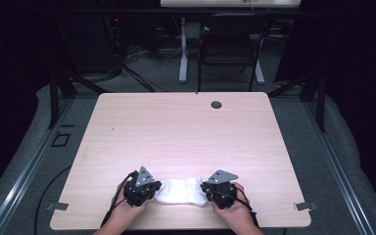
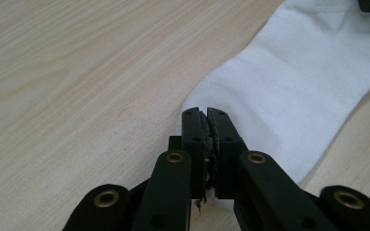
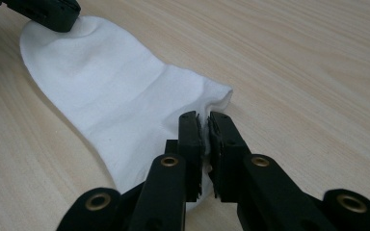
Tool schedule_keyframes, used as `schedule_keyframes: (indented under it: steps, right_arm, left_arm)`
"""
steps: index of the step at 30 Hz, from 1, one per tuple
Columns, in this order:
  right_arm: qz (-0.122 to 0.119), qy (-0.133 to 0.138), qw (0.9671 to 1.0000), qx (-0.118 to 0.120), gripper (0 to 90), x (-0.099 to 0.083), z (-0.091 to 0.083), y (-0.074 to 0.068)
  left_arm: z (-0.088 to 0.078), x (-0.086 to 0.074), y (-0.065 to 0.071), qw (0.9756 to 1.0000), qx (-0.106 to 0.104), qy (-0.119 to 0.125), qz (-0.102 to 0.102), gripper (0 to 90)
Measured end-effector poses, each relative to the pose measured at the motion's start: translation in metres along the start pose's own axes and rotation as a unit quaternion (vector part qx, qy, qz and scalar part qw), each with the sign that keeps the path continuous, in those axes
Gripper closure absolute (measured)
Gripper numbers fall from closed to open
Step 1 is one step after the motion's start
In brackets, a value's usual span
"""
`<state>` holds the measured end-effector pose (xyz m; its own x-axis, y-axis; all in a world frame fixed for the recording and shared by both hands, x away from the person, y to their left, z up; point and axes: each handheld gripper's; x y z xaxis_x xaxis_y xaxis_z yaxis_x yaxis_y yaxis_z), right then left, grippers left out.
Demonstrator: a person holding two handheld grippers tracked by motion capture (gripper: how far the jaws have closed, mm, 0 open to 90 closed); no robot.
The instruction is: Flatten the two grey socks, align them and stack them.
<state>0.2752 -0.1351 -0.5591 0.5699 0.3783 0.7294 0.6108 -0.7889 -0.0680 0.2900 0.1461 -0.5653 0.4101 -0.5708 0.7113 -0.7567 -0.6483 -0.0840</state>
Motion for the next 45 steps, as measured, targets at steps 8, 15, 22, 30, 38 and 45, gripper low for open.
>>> schedule_keyframes:
  steps: [8,15,22,30,38,45]
  right_arm:
    - [0.001,-0.001,1.0,0.001,83.2,-0.001,0.001,0.0]
    - [0.005,0.005,1.0,-0.002,73.3,-0.001,-0.003,0.002]
    - [0.012,0.048,0.9988,0.007,68.2,0.003,-0.012,0.0]
    - [-0.02,0.032,0.999,0.023,64.3,0.003,-0.001,-0.012]
    - [-0.027,-0.016,0.9992,0.025,61.6,-0.009,0.013,-0.011]
    - [-0.029,-0.013,0.9993,0.021,61.8,-0.011,0.015,-0.011]
  left_arm:
    - [0.002,-0.002,0.0,1.0,-0.001,-0.001,0.0,85.4]
    - [-0.002,-0.002,-0.003,0.9999,0.001,0.01,-0.007,75.2]
    - [-0.011,0.002,-0.003,0.9991,-0.004,0.04,-0.012,62.1]
    - [-0.005,0.0,0.008,0.9994,-0.021,0.027,0.006,58.2]
    - [0.002,-0.008,0.009,0.9996,-0.025,0.007,0.012,56.9]
    - [0.006,-0.01,0.006,0.9995,-0.031,0.006,0.006,55.9]
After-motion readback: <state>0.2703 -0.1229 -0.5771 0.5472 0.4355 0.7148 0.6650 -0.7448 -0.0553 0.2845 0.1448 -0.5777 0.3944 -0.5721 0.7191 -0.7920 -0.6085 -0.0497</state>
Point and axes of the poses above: each handheld gripper's, and its own axes: z roughly forward along the jaws, x roughly out of its top, y roughly to its right, and after that the axes turned 5 degrees about z, right-handed
